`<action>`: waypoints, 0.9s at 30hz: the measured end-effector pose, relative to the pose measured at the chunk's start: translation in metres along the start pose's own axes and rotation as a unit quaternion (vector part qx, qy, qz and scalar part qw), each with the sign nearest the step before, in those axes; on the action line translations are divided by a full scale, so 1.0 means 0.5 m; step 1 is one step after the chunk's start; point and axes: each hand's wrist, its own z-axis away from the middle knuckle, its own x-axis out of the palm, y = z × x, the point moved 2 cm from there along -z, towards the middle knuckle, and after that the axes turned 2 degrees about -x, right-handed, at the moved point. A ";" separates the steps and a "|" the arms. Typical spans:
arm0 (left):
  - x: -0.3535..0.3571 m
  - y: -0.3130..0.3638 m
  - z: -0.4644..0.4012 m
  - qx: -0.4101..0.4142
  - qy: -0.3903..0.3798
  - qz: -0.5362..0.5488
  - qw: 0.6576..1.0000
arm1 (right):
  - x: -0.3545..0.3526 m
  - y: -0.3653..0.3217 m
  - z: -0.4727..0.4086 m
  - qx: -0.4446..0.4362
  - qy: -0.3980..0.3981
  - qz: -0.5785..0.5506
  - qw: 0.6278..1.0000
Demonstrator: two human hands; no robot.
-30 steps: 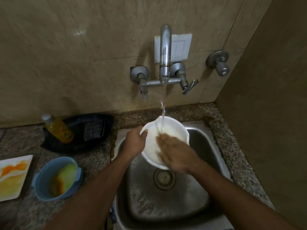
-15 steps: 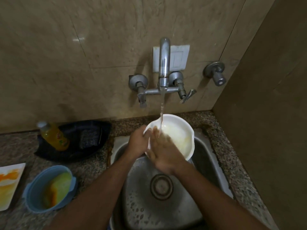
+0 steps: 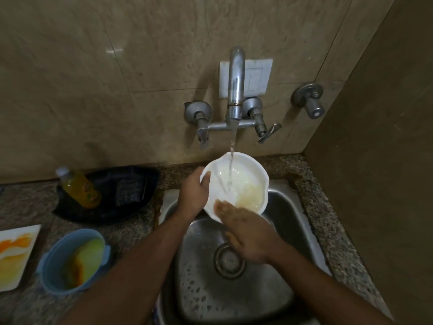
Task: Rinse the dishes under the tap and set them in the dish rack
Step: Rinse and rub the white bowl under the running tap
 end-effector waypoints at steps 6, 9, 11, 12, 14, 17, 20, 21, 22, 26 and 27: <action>0.005 -0.003 0.007 -0.042 0.013 -0.012 0.999 | 0.013 -0.019 -0.032 0.066 -0.023 0.066 0.995; -0.004 0.013 0.002 -0.061 -0.002 0.013 0.998 | 0.031 -0.030 -0.024 0.056 0.051 0.068 0.995; -0.005 0.023 0.019 -0.097 -0.001 0.038 0.995 | 0.028 -0.011 -0.009 0.047 0.115 0.090 0.988; -0.002 0.024 0.025 -0.121 0.000 0.052 0.991 | 0.026 -0.006 -0.002 0.042 0.139 0.088 0.985; 0.004 0.035 0.030 -0.181 -0.025 0.121 0.976 | 0.029 -0.007 0.006 0.035 0.182 0.058 0.981; 0.011 0.068 0.030 -0.255 -0.100 0.233 0.933 | 0.044 -0.027 0.010 0.048 0.207 -0.063 0.975; 0.002 0.070 0.039 -0.178 -0.074 0.109 0.975 | 0.044 -0.023 0.021 0.046 0.182 -0.131 0.973; -0.005 0.065 0.046 -0.146 -0.059 0.058 0.986 | 0.038 -0.015 0.029 0.037 0.175 -0.136 0.974; -0.012 0.059 0.053 -0.115 -0.048 0.008 0.992 | 0.031 -0.001 0.037 0.038 0.173 -0.145 0.973; -0.033 0.063 0.074 0.026 -0.063 -0.202 0.977 | 0.005 0.052 0.060 0.120 0.235 -0.137 0.955; -0.036 0.072 0.079 0.054 -0.068 -0.226 0.970 | 0.003 0.057 0.059 0.147 0.241 -0.134 0.950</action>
